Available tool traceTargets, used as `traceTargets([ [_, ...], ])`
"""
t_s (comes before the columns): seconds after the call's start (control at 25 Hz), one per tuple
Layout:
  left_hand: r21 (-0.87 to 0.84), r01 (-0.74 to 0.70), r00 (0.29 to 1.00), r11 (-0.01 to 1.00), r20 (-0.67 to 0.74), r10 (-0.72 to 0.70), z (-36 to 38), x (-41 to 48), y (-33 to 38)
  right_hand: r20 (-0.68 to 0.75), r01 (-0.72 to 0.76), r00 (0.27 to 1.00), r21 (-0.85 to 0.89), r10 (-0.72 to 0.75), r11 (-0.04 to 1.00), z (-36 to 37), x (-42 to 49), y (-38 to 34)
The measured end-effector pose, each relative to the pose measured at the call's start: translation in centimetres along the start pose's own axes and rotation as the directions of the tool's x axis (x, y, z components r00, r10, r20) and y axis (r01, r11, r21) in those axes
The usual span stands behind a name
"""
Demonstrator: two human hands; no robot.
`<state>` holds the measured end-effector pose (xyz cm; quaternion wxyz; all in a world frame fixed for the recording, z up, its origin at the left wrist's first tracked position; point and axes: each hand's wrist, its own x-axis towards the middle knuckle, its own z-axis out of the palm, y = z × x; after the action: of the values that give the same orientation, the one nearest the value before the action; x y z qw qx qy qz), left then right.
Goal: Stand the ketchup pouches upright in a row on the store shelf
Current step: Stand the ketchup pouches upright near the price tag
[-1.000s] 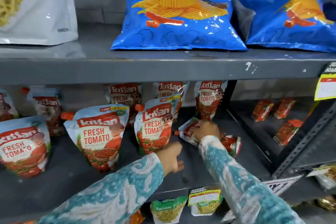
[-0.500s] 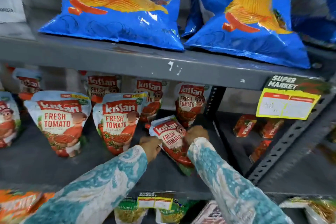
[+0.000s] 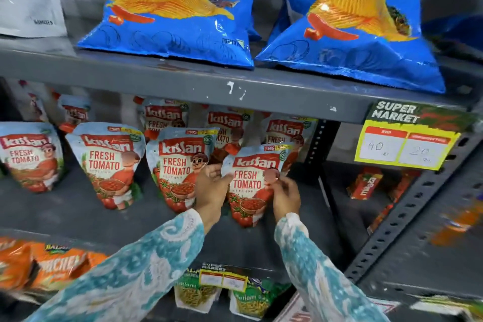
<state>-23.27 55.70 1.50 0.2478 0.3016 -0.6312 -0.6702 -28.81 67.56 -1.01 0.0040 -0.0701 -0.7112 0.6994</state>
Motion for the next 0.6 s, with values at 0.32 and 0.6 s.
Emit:
traceTargets([
  [0.32,-0.099,-0.104,0.975,0.99,0.185,0.121,0.3,-0.1,1.8,0.102,-0.125,0.991,0.435,0.089,0.892,0.3,2.5,-5.7],
  [0.6,-0.147,-0.084,0.955,0.986,0.271,0.121,3.4,0.2,3.7,0.041,-0.08,0.997,0.392,0.07,0.917,-2.9,1.5,-9.1],
])
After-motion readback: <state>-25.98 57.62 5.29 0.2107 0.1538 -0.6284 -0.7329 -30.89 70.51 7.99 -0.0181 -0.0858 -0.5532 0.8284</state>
